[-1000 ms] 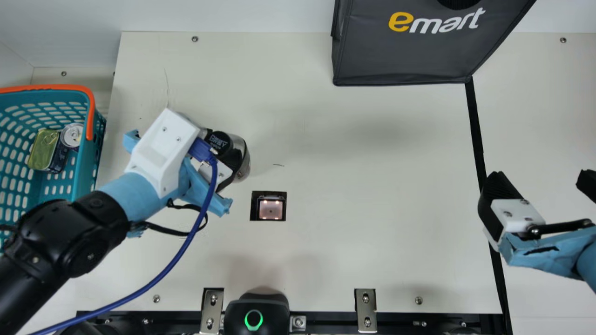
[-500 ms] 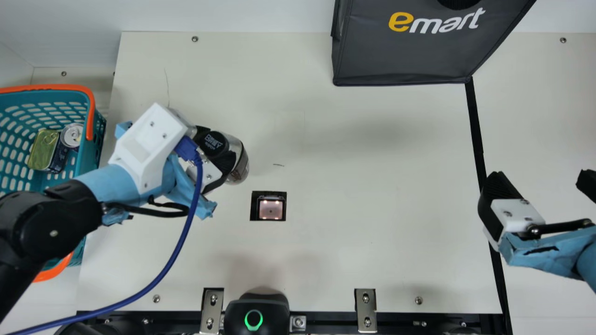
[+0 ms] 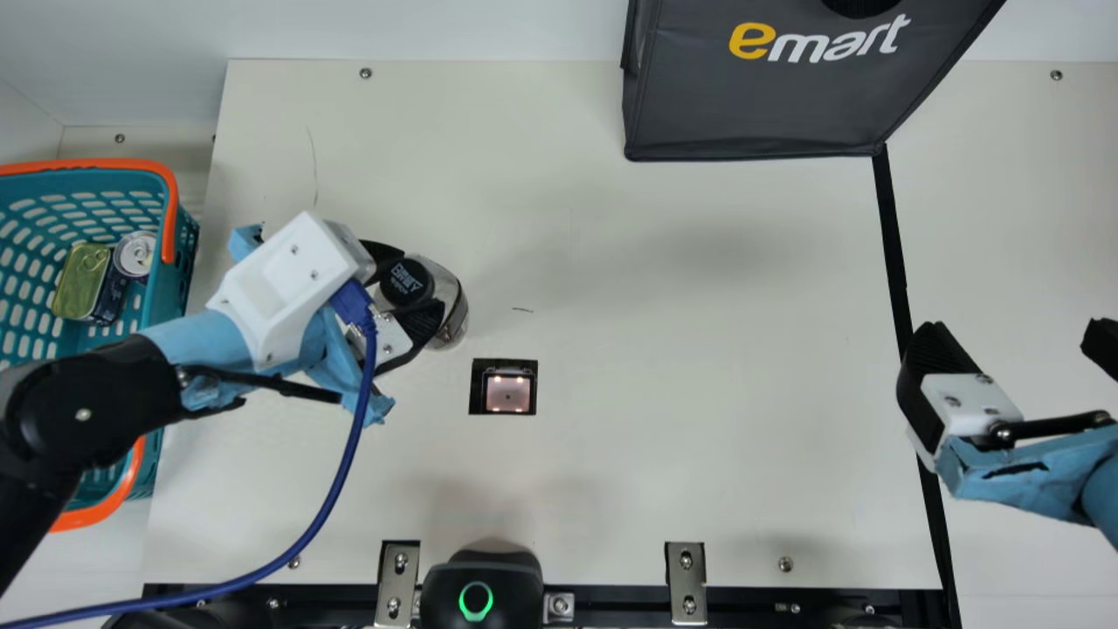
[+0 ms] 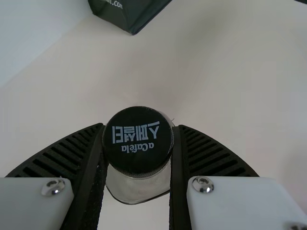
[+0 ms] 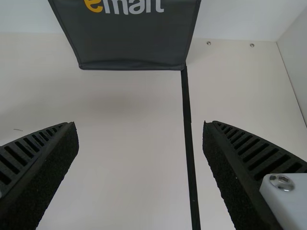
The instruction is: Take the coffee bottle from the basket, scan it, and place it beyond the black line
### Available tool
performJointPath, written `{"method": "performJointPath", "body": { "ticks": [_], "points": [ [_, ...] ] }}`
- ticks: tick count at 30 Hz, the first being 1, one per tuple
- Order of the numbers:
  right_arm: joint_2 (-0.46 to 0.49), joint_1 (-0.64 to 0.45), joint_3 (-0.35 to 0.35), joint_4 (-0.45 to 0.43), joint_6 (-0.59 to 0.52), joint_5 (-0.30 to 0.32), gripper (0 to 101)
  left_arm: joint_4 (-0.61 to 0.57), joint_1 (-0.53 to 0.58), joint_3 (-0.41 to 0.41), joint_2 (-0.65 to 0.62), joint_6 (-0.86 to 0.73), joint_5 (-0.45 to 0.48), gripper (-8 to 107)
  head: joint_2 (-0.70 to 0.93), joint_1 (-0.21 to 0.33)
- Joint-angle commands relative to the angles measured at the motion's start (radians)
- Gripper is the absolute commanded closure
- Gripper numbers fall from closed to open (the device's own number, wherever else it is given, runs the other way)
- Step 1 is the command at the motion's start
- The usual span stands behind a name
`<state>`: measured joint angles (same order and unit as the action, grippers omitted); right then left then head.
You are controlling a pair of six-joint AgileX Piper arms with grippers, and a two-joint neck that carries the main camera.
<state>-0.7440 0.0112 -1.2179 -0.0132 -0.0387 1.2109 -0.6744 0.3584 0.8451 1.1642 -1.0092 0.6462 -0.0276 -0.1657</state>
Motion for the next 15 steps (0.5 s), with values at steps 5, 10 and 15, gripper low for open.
{"method": "performJointPath", "body": {
  "ticks": [5,10,15],
  "points": [
    [0.0,0.0,0.0,0.0,0.0,0.0,10,-0.071,-0.016,0.007,0.025,-0.136,0.026,89,0.0,0.027],
    [0.0,0.0,0.0,0.0,0.0,0.0,10,-0.135,-0.042,0.028,0.053,-0.224,0.076,89,0.0,0.027],
    [0.0,0.0,0.0,0.0,0.0,0.0,10,-0.194,-0.072,0.051,0.08,-0.305,0.14,89,0.0,0.027]
  ]
}}
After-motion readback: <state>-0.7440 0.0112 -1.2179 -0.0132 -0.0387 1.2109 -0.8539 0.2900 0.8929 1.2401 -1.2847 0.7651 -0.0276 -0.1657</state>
